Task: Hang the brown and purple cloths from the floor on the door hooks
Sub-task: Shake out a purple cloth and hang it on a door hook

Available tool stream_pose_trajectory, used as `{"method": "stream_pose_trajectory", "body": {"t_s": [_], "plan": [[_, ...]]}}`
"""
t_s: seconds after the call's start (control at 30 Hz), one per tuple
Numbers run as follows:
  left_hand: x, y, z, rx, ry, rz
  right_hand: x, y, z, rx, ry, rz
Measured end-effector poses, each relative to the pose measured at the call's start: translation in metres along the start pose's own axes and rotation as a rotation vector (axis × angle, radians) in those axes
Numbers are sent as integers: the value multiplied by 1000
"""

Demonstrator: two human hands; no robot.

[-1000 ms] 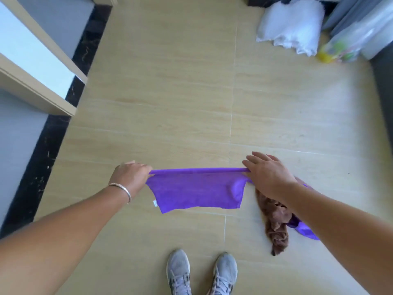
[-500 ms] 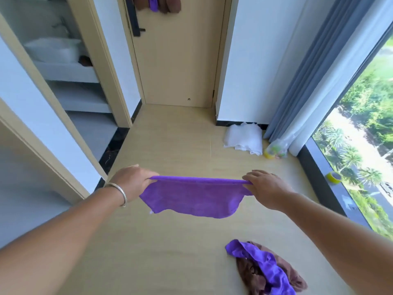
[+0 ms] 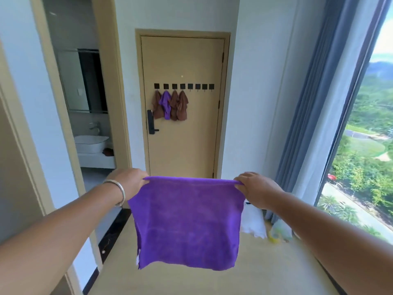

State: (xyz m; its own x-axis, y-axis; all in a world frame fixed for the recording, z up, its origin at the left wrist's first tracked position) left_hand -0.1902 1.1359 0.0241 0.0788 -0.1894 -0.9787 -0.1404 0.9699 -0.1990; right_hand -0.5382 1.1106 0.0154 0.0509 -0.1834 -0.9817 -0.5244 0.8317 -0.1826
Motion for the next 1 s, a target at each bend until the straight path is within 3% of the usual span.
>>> {"method": "stream_pose_trajectory", "body": {"t_s": [0.17, 0.5, 1.0], "plan": [[-24, -2, 31, -51, -24, -49, -32, -23, 19, -12, 143, -61], [-33, -46, 70, -56, -94, -100, -33, -96, 28, 7, 116, -73], [0, -261, 46, -28, -156, -112, 8, -294, -79, 7, 77, -132]]}}
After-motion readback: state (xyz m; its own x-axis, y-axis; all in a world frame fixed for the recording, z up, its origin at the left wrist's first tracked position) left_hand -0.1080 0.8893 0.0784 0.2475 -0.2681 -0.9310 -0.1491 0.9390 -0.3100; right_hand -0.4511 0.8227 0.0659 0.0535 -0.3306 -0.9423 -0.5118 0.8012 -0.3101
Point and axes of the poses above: each hand's wrist, its own y-axis away from the middle knuckle, its own x-axis out of the palm, z = x × y, the point moved 6 cm from there along -y, towards the middle knuckle, and after that the axes turned 10 degrees about -x, right-handed, at the moved point
